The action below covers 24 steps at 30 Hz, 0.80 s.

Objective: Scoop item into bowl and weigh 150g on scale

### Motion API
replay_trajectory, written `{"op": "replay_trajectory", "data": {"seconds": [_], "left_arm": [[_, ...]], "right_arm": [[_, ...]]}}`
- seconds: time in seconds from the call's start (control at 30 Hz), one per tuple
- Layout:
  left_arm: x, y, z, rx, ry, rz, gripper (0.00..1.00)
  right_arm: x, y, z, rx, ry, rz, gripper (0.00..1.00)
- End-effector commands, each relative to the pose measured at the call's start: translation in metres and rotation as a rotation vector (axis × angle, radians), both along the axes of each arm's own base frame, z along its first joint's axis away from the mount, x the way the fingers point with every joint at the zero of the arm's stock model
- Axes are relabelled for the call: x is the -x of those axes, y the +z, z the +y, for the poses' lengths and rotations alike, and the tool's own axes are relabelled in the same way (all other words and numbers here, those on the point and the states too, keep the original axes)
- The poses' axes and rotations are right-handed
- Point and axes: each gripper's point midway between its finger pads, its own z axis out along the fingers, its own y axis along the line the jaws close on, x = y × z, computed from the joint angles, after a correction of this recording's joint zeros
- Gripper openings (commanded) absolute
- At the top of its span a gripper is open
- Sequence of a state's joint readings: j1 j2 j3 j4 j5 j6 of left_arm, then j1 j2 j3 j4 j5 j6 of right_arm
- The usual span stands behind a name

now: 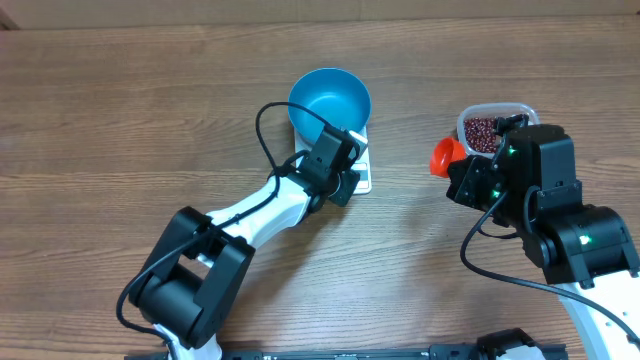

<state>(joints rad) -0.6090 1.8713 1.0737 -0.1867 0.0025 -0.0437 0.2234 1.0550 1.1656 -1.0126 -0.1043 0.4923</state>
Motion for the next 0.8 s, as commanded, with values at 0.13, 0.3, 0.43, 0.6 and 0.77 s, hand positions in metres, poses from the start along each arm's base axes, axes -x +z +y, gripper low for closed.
{"op": "replay_trajectory", "data": {"seconds": [0.13, 0.3, 0.43, 0.6, 0.77], "left_arm": [[0.003, -0.0094, 0.0009, -0.031, -0.018, 0.003, 0.04], [0.0012, -0.0118, 0.0033, -0.041, -0.004, 0.0, 0.04], [-0.0014, -0.013, 0.0069, -0.057, 0.015, -0.009, 0.04], [-0.0011, -0.0165, 0.007, -0.06, 0.015, -0.004, 0.04], [-0.0016, -0.0161, 0.0065, -0.058, 0.014, -0.006, 0.04]], "right_arm": [[-0.0032, 0.0127, -0.0006, -0.001, 0.004, -0.038, 0.04], [-0.003, 0.0125, -0.0006, -0.001, 0.004, -0.037, 0.04], [-0.0031, 0.0126, -0.0007, -0.001, 0.004, -0.037, 0.04], [-0.003, 0.0125, -0.0006, -0.001, 0.004, -0.037, 0.04], [-0.003, 0.0125, -0.0006, -0.001, 0.004, -0.037, 0.04]]}}
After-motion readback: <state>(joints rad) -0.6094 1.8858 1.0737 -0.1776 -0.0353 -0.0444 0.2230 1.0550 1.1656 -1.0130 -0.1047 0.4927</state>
